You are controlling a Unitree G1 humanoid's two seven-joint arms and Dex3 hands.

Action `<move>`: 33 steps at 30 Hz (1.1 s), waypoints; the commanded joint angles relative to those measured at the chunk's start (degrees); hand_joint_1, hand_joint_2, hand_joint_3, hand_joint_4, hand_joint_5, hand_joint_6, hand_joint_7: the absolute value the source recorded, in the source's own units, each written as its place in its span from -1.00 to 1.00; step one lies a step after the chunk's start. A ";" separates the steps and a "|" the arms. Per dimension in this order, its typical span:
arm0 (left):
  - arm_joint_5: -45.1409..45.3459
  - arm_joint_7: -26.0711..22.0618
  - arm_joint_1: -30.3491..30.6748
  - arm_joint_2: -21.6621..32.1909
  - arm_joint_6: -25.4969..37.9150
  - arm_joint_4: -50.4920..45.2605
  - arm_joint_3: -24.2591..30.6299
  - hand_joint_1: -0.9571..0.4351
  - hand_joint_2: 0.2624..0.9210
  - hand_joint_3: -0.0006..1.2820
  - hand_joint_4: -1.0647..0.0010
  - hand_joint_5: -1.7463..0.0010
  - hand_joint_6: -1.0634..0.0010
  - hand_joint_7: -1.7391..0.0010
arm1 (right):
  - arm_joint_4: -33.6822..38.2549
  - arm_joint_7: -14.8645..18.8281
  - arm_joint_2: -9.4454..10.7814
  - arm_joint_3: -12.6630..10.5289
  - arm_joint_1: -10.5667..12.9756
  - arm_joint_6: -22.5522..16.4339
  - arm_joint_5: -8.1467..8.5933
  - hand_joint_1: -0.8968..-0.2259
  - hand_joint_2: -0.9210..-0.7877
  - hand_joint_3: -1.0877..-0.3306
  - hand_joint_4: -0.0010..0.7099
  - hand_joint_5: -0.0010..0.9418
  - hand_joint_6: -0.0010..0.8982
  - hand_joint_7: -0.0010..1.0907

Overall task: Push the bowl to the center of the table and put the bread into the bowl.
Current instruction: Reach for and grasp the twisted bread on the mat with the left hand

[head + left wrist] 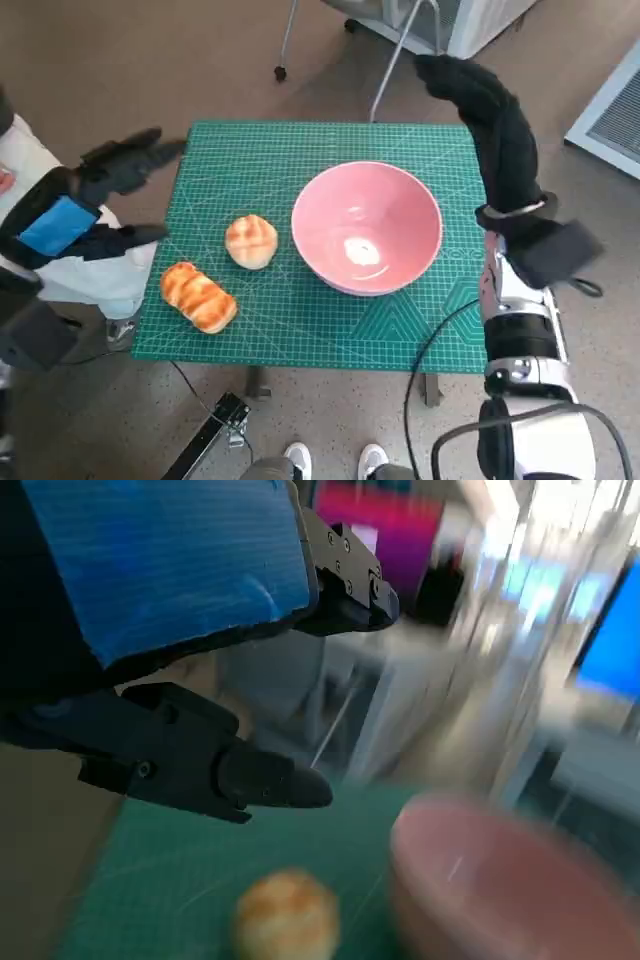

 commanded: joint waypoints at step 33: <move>19.31 -8.59 -5.26 1.16 1.12 4.26 -19.03 0.21 0.56 -1.00 0.55 0.95 0.37 0.95 | -8.52 3.16 -0.08 2.01 4.98 3.38 3.60 -0.09 -1.00 -0.33 -0.38 -0.98 -1.00 0.22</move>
